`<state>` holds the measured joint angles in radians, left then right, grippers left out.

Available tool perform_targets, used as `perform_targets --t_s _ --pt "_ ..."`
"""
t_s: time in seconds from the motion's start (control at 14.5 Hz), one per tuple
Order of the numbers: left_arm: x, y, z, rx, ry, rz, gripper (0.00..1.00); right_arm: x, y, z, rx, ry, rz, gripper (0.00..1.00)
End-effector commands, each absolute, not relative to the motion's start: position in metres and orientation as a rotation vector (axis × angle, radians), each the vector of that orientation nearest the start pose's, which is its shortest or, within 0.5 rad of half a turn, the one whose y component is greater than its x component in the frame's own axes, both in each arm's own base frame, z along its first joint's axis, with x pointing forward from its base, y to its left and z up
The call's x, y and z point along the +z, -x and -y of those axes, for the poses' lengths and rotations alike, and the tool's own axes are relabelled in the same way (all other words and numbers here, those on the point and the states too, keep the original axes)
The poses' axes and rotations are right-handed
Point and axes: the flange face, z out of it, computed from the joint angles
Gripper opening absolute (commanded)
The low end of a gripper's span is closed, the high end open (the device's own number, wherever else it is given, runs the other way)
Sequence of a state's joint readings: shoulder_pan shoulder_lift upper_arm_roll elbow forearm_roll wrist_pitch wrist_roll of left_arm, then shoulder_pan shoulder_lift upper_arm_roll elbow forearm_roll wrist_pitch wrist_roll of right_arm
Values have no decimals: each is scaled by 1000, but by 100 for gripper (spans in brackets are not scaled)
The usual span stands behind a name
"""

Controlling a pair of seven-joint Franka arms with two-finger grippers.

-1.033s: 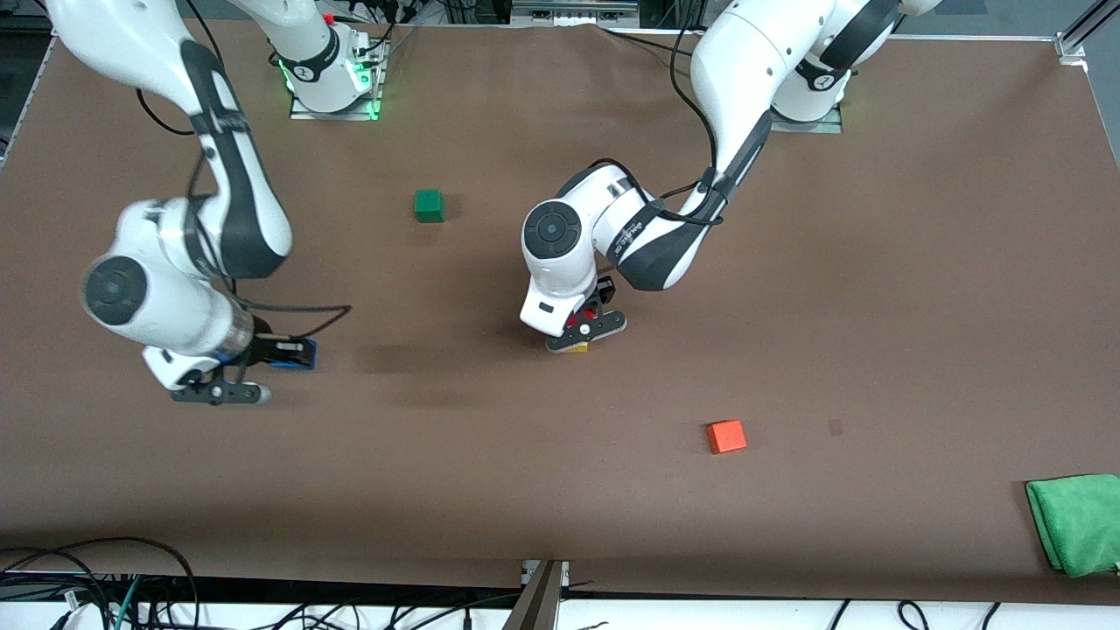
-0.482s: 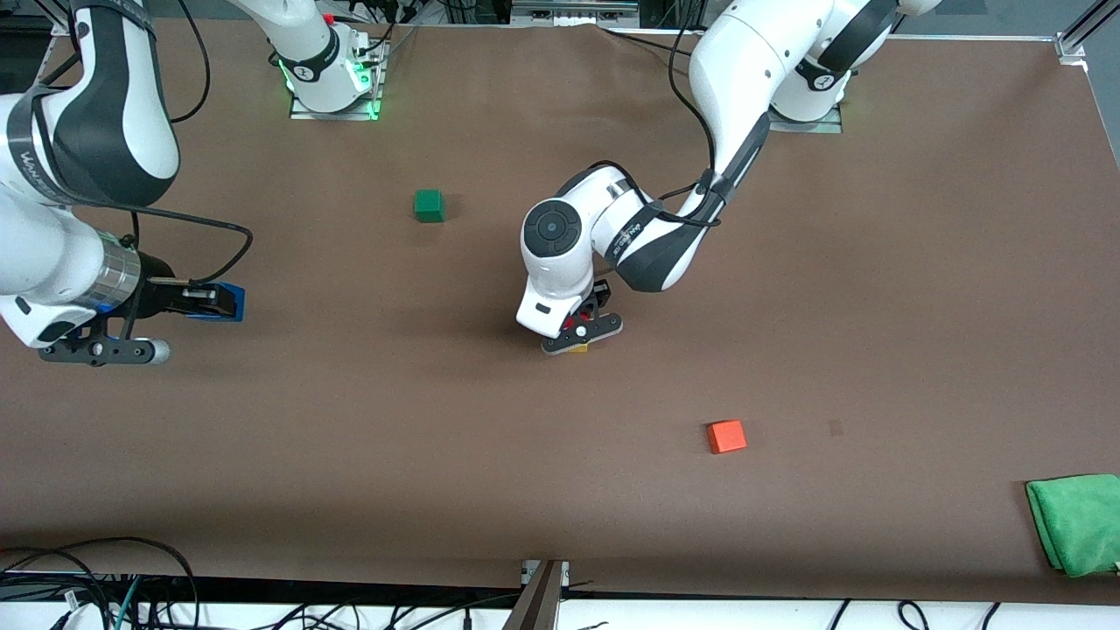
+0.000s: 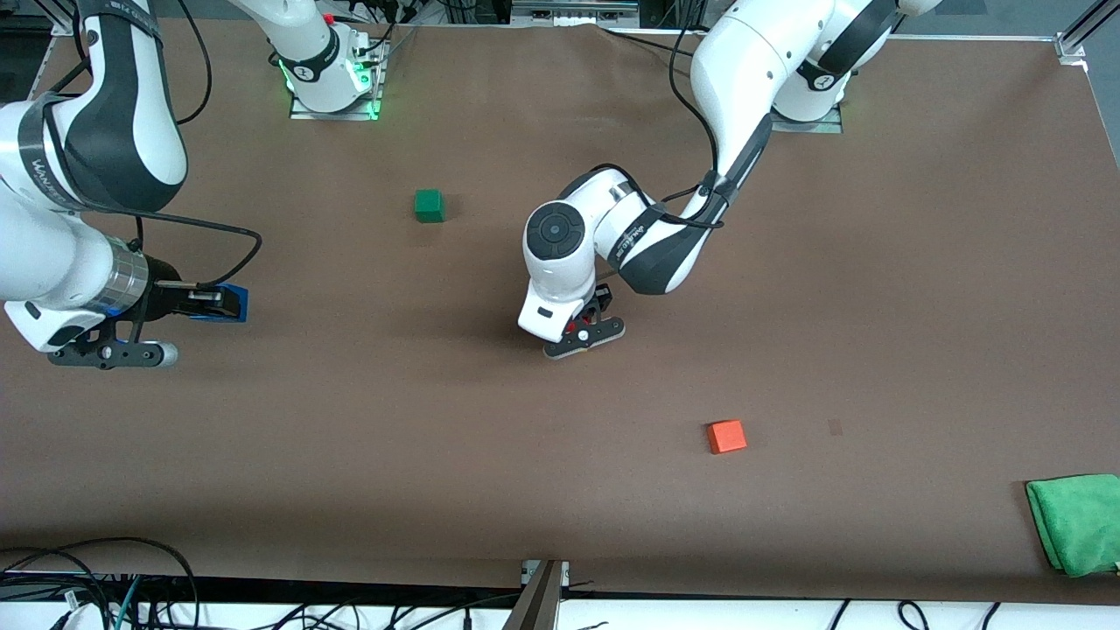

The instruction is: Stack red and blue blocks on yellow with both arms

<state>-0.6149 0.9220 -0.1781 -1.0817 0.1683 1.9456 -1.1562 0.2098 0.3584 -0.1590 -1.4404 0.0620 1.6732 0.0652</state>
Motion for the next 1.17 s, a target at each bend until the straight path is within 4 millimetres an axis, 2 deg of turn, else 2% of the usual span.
perform_targets --t_s 0.0,0.34,0.41,0.55,0.62,0.69,0.96,1.1 --pt "265 -580 509 -19 3038 566 0 484 -653 -53 197 3153 -32 0" --pt "259 -582 505 -21 3028 567 0 486 -653 -53 193 3152 -31 0" --pt "259 -582 505 -19 3029 566 2 485 -653 -54 195 3153 -29 0" --pt "259 -584 504 -18 3029 566 56 485 -653 -55 198 3152 -27 0" --pt "259 -584 503 -20 3029 562 72 484 -653 -54 197 3153 -29 0" --pt "259 -583 504 -20 3029 560 97 485 -653 -55 198 3152 -27 0" --pt "259 -584 503 -26 3023 561 100 484 -653 -55 200 3153 -27 0" --pt "269 -585 502 -34 3026 566 100 486 -653 -56 195 3149 -27 0"
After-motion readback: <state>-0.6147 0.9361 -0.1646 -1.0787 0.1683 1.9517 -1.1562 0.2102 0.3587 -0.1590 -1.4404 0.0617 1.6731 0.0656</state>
